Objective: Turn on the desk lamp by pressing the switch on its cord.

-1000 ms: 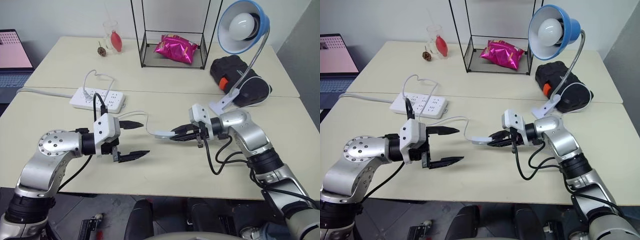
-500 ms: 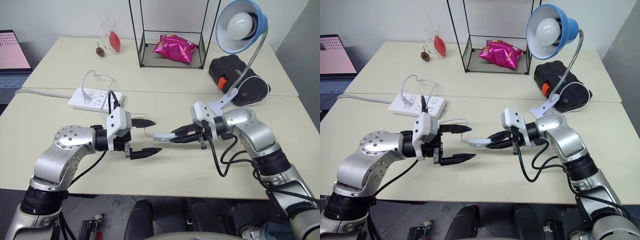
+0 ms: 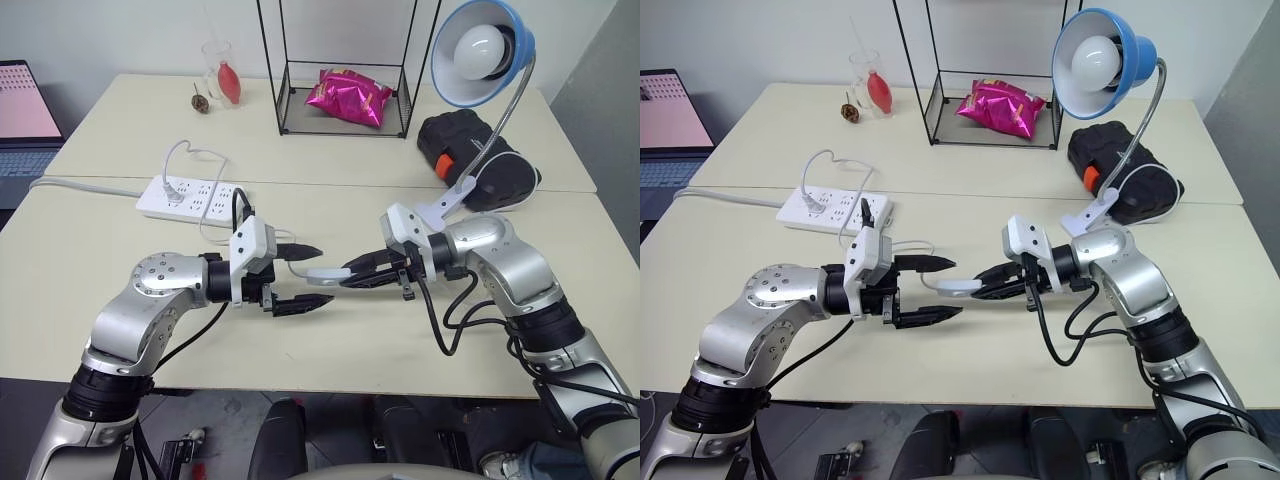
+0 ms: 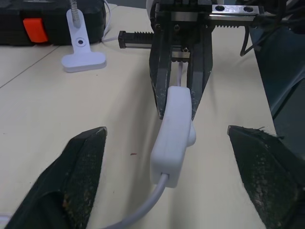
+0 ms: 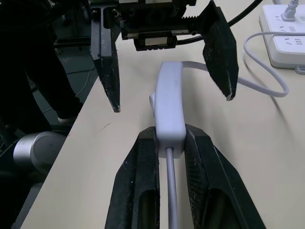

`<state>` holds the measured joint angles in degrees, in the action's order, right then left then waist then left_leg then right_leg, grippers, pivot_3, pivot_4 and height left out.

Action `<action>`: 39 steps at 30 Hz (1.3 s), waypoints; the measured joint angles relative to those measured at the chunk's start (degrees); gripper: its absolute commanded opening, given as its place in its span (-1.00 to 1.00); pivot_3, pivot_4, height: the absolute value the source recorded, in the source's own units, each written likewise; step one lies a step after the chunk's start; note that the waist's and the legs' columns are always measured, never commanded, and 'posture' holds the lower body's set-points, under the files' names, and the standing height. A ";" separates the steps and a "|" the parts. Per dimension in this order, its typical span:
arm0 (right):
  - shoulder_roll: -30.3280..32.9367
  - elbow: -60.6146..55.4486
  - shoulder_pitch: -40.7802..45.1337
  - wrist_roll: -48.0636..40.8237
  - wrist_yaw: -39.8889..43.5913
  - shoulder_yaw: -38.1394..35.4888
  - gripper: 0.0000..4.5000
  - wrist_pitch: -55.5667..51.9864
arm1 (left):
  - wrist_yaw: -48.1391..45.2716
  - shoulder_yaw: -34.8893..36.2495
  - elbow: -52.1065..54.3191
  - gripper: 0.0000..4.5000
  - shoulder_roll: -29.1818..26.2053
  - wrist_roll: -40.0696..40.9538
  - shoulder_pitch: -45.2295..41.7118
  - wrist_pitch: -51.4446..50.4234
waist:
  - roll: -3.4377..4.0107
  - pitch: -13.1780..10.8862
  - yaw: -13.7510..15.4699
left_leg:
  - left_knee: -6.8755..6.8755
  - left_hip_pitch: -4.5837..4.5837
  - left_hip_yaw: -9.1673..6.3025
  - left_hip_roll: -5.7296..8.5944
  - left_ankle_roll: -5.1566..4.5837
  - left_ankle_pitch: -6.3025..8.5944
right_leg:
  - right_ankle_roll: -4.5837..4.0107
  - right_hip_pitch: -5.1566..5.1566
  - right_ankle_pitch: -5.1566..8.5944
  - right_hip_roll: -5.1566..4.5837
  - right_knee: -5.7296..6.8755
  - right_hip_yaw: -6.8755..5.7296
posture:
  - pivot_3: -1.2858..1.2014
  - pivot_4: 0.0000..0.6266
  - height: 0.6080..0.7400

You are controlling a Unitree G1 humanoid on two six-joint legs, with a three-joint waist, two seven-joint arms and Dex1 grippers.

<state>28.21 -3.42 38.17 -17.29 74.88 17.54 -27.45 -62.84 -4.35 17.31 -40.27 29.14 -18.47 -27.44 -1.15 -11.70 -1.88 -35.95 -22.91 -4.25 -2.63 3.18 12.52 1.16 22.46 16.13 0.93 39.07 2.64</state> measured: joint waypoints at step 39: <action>0.65 -1.36 0.00 -0.17 0.42 0.45 -0.84 -0.36 | -2.68 -3.54 -4.27 -0.07 1.11 -5.75 -1.77 7.05 | 0.00 0.00 0.00 | 0.00 0.00 0.00 0.00 0.00 0.00 | 0.00 0.01 0.00 0.01 0.00 0.00 | 0.03 -0.52 1.00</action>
<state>28.87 -4.78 38.18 -17.45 75.30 17.99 -27.82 -65.52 -7.89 13.04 -39.16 23.38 -20.24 -20.39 -1.15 -11.70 -1.88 -35.94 -22.91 -4.26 -2.64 3.18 12.52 1.16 22.47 16.13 0.94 39.07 2.64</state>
